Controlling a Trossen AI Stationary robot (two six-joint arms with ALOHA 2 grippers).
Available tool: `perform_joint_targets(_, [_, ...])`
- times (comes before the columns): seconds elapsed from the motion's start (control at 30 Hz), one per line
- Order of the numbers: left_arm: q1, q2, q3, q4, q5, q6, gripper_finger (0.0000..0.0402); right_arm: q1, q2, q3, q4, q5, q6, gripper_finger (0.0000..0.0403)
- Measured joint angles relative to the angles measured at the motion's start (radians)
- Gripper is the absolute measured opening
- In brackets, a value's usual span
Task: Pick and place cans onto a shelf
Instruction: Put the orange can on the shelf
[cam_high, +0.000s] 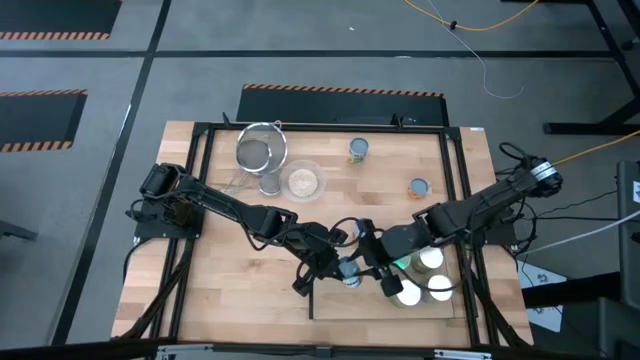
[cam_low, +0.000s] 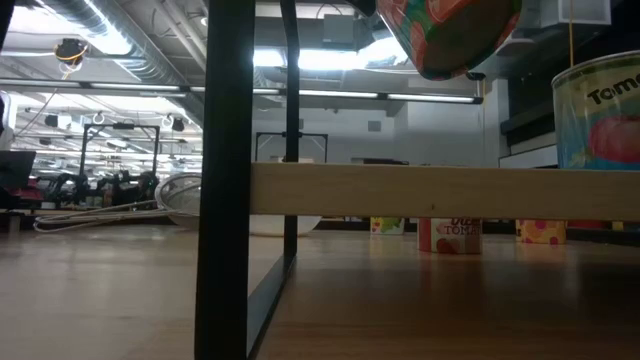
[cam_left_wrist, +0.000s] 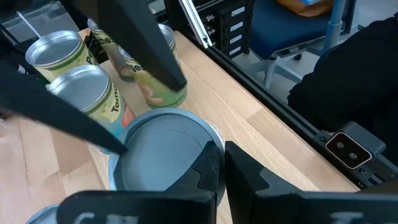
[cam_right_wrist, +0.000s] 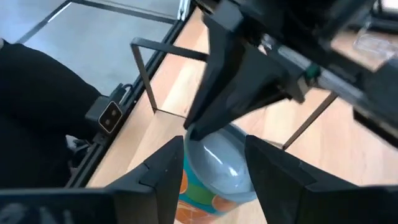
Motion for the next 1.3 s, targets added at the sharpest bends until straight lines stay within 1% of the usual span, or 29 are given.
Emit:
perform_joint_targets(0.2, [0.0,0.0,0.0,0.0,0.0,0.0,0.0005,-0.026,0.025,0.0,-0.014,-0.126,0.027,0.0177])
perform_joint_targets(0.47, [0.0,0.0,0.0,-0.007,0.005,-0.003,0.0005,-0.026,0.054,0.0,-0.017,-0.163,0.026,0.0174])
perform_joint_targets(1.0, [0.0,0.0,0.0,-0.005,-0.002,-0.003,0.0005,-0.027,0.054,0.002,-0.033,-0.167,0.028,0.0088])
perform_joint_targets(1.13, [0.0,0.001,0.0,-0.003,-0.002,-0.004,0.0005,-0.027,0.054,0.002,-0.033,-0.199,0.026,0.0068])
perform_joint_targets(1.3, [-0.001,0.001,0.0,-0.002,-0.018,-0.003,0.0005,-0.027,0.054,0.002,-0.033,-0.215,0.025,0.0043])
